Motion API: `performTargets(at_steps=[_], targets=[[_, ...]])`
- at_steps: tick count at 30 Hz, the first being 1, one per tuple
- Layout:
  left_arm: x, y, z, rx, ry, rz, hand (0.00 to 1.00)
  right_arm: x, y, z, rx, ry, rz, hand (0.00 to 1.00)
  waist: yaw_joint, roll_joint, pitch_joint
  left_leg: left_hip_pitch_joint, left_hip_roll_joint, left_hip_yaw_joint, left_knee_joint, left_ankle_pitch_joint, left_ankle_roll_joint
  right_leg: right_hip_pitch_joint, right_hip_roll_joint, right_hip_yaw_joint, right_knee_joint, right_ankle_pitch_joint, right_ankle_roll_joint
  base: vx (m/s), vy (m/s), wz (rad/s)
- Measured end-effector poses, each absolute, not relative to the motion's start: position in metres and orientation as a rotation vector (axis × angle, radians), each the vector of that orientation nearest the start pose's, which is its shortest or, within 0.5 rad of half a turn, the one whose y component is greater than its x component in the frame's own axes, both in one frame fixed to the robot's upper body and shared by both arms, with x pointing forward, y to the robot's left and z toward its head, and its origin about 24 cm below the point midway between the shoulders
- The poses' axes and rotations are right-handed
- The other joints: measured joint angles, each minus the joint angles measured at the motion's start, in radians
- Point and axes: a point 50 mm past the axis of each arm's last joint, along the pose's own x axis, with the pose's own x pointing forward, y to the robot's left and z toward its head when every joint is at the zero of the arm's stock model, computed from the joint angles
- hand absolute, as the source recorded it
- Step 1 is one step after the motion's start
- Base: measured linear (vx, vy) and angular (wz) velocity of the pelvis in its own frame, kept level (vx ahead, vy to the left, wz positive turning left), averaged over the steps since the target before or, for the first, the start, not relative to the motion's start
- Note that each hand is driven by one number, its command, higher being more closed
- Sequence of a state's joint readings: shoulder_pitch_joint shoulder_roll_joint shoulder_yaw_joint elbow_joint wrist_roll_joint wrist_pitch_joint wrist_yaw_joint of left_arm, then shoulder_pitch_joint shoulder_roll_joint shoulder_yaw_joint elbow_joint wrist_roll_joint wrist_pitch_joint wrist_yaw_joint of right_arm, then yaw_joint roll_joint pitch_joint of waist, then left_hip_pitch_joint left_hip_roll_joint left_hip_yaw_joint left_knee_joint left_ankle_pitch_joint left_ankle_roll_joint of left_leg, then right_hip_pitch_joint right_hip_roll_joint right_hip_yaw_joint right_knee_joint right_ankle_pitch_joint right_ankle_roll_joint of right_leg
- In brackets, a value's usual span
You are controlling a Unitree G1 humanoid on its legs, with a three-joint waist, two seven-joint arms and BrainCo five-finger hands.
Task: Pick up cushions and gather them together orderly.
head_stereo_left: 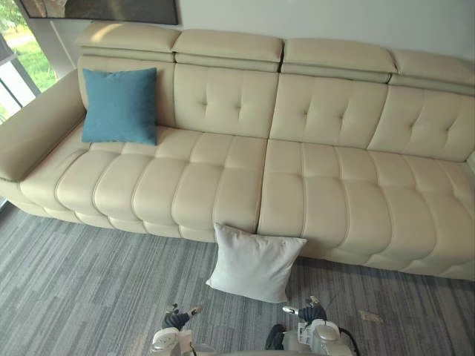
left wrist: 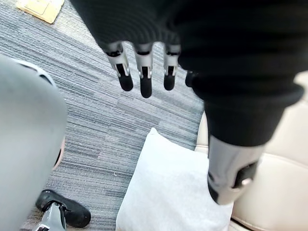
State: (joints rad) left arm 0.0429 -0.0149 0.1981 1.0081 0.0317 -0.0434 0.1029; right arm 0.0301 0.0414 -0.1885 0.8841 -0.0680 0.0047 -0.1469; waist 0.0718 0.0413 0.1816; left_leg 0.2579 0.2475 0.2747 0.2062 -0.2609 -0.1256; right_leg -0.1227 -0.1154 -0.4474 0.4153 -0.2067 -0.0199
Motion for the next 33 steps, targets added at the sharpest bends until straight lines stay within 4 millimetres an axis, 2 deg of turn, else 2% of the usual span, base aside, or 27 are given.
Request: performTargets(at_steps=[1,3,4,5,7,9,10,11,12,13,14,16,17,19,23,24,27,28,29,31,33], targets=[[0.12,0.177,-0.154,-0.028,1.003,0.267,0.0,0.144,-0.172,-0.141,-0.008,0.928,-0.274,0.0,-0.004,-0.008,0.005,-0.036,0.02,-0.044,0.085,0.003,0.003,0.022,0.012,-0.008,-0.008,-0.015,-0.005,0.23,-0.359,0.37],[0.123,0.182,-0.151,-0.03,0.975,0.287,0.0,0.142,-0.172,-0.142,-0.013,0.937,-0.276,0.0,-0.006,-0.003,0.012,-0.195,0.071,-0.168,0.434,0.02,0.014,0.102,0.053,-0.027,-0.062,-0.029,-0.014,0.18,-0.25,0.29],[0.123,0.183,-0.15,-0.033,0.967,0.294,0.0,0.141,-0.172,-0.143,-0.014,0.94,-0.273,0.0,-0.004,-0.002,0.013,-0.229,0.079,-0.183,0.518,0.013,0.009,0.124,0.065,-0.027,-0.079,-0.029,-0.015,0.15,-0.168,-0.07],[0.125,0.181,-0.148,-0.036,0.952,0.295,0.0,0.139,-0.169,-0.144,-0.009,0.951,-0.269,0.0,0.001,-0.006,0.012,-0.284,0.082,-0.182,0.62,-0.004,-0.015,0.166,0.077,-0.024,-0.11,-0.019,-0.034,0.25,-0.178,-0.31],[0.125,0.182,-0.147,-0.034,0.943,0.297,0.0,0.137,-0.168,-0.146,-0.006,0.968,-0.27,0.0,0.008,-0.01,0.011,-0.321,0.061,-0.146,0.592,-0.02,-0.021,0.203,0.086,-0.008,-0.145,-0.016,-0.038,0.26,-0.105,-0.44],[0.127,0.182,-0.146,-0.034,0.935,0.3,0.0,0.137,-0.168,-0.146,0.006,0.97,-0.28,0.0,0.019,-0.015,0.013,-0.346,-0.013,-0.152,0.392,-0.045,-0.002,0.228,0.08,0.041,-0.164,-0.013,-0.035,0.22,0.03,-0.6],[0.128,0.182,-0.146,-0.033,0.931,0.301,0.0,0.137,-0.168,-0.146,0.006,0.97,-0.28,0.0,0.02,-0.017,0.015,-0.347,-0.03,-0.159,0.347,-0.043,0.002,0.23,0.076,0.052,-0.163,-0.013,-0.034,0.25,0.111,-0.63],[0.13,0.182,-0.146,-0.031,0.926,0.301,0.0,0.137,-0.168,-0.146,0.006,0.97,-0.281,0.0,0.021,-0.019,0.016,-0.347,-0.071,-0.197,0.227,0.0,0.035,0.234,0.072,0.074,-0.156,-0.011,-0.026,0.24,0.147,-0.66],[0.13,0.184,-0.145,-0.035,0.926,0.309,0.0,0.134,-0.165,-0.148,0.01,0.986,-0.279,0.0,0.033,-0.033,0.02,-0.326,-0.102,-0.225,0.19,0.059,0.024,0.246,0.065,0.104,-0.16,-0.009,-0.01,0.28,0.17,-0.64],[0.13,0.186,-0.145,-0.03,0.924,0.309,0.0,0.133,-0.166,-0.148,0.01,0.988,-0.28,0.0,0.035,-0.034,0.018,-0.313,-0.109,-0.224,0.176,0.065,0.029,0.251,0.066,0.117,-0.167,-0.003,0.004,0.21,0.123,-0.45],[0.13,0.191,-0.145,-0.015,0.923,0.313,0.0,0.132,-0.161,-0.149,0.02,0.991,-0.277,0.0,0.035,-0.056,0.012,-0.293,-0.12,-0.206,0.165,0.065,0.035,0.263,0.058,0.135,-0.193,0.007,0.02,0.18,0.126,-0.25],[0.129,0.194,-0.145,-0.001,0.925,0.31,0.0,0.128,-0.158,-0.151,0.019,1.008,-0.268,0.0,0.036,-0.078,0.002,-0.285,-0.131,-0.181,0.16,0.062,0.04,0.271,0.041,0.149,-0.217,0.021,0.035,0.18,0.188,-0.24],[0.128,0.195,-0.145,0.001,0.93,0.312,0.0,0.127,-0.157,-0.151,0.022,1.01,-0.271,0.0,0.036,-0.081,0.0,-0.269,-0.138,-0.167,0.15,0.062,0.042,0.278,0.031,0.158,-0.222,0.029,0.047,0.11,0.155,-0.18],[0.126,0.195,-0.146,0.004,0.942,0.31,0.0,0.126,-0.157,-0.151,0.021,1.015,-0.275,0.0,0.036,-0.084,-0.003,-0.236,-0.148,-0.14,0.118,0.07,0.054,0.289,0.023,0.181,-0.231,0.038,0.051,0.07,0.092,-0.28],[0.126,0.195,-0.147,0.016,0.95,0.311,0.0,0.126,-0.158,-0.151,0.019,1.007,-0.29,0.0,0.036,-0.082,-0.007,-0.223,-0.151,-0.121,0.088,0.072,0.057,0.277,0.019,0.203,-0.233,0.04,0.055,0.01,0.031,-0.19],[0.127,0.196,-0.147,0.018,0.947,0.318,0.0,0.127,-0.162,-0.15,0.014,1.003,-0.308,0.0,0.037,-0.075,0.003,-0.227,-0.149,-0.121,0.087,0.072,0.057,0.262,0.02,0.205,-0.229,0.04,0.055,-0.13,-0.021,-0.04],[0.142,0.196,-0.142,0.017,0.91,0.335,0.0,0.141,-0.168,-0.145,0.041,0.959,-0.361,0.0,0.038,-0.058,0.043,-0.351,-0.128,-0.134,0.153,0.057,0.066,0.154,0.035,0.207,-0.159,0.038,0.055,-0.14,-0.012,0.01],[0.156,0.194,-0.136,0.009,0.87,0.341,0.0,0.155,-0.175,-0.139,0.039,0.921,-0.387,0.0,0.037,-0.043,0.093,-0.415,-0.117,-0.149,0.211,0.038,0.068,0.089,0.041,0.208,-0.108,0.029,0.05,-0.19,0.008,-0.01],[0.173,0.194,-0.128,-0.005,0.817,0.353,0.0,0.169,-0.182,-0.132,0.041,0.878,-0.413,0.0,0.041,-0.041,0.142,-0.494,-0.11,-0.151,0.272,0.028,0.073,0.007,0.037,0.216,-0.038,0.001,0.046,-0.3,0.004,-0.04],[0.188,0.195,-0.119,-0.023,0.766,0.38,0.0,0.186,-0.189,-0.122,0.051,0.825,-0.444,0.0,0.042,-0.042,0.192,-0.586,-0.101,-0.151,0.353,0.011,0.08,-0.089,0.028,0.226,0.051,-0.033,0.042,-0.3,0.007,-0.12],[0.212,0.2,-0.103,-0.046,0.682,0.421,0.0,0.213,-0.194,-0.104,0.077,0.727,-0.48,0.0,0.042,-0.047,0.244,-0.725,-0.083,-0.159,0.462,-0.021,0.089,-0.236,0.026,0.244,0.168,-0.069,0.038,-0.27,0.026,-0.19]])
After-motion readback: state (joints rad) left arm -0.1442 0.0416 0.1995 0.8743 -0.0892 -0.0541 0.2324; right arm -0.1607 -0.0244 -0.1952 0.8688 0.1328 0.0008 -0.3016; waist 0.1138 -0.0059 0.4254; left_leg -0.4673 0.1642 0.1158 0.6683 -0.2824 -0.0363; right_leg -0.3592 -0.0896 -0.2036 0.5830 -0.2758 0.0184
